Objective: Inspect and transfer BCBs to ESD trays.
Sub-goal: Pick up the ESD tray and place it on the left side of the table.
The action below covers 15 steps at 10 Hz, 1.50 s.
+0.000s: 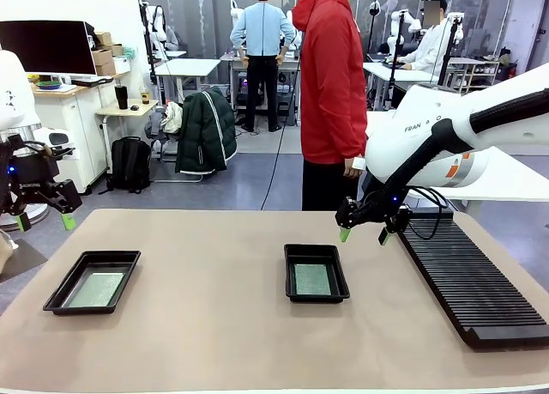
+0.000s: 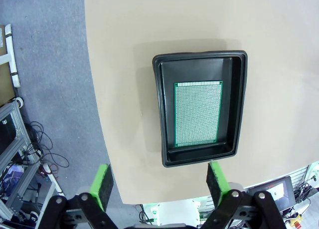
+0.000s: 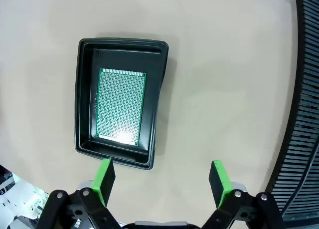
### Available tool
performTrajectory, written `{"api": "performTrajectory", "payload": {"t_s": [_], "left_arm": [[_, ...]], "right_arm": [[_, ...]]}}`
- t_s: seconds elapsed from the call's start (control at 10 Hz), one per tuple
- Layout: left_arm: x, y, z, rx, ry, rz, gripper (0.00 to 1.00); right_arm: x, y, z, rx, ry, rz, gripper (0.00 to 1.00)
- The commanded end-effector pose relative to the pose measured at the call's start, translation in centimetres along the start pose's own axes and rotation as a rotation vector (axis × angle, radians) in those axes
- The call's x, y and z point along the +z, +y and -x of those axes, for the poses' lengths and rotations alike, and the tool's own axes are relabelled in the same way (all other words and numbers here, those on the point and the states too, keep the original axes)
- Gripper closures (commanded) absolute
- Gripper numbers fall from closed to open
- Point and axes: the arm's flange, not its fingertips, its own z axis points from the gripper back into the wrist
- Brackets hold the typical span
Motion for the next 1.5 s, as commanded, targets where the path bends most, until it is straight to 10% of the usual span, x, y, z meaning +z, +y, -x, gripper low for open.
{"api": "performTrajectory", "payload": {"t_s": [0.0,1.4], "left_arm": [[0.0,0.0,0.0,0.0,0.0,0.0,0.0],[1.1,-30.7,-4.7,0.045,-0.074,0.044,0.0]], "right_arm": [[0.0,0.0,0.0,0.0,0.0,0.0,0.0],[0.4,-15.5,-0.1,-0.108,0.072,-0.487,0.0]]}}
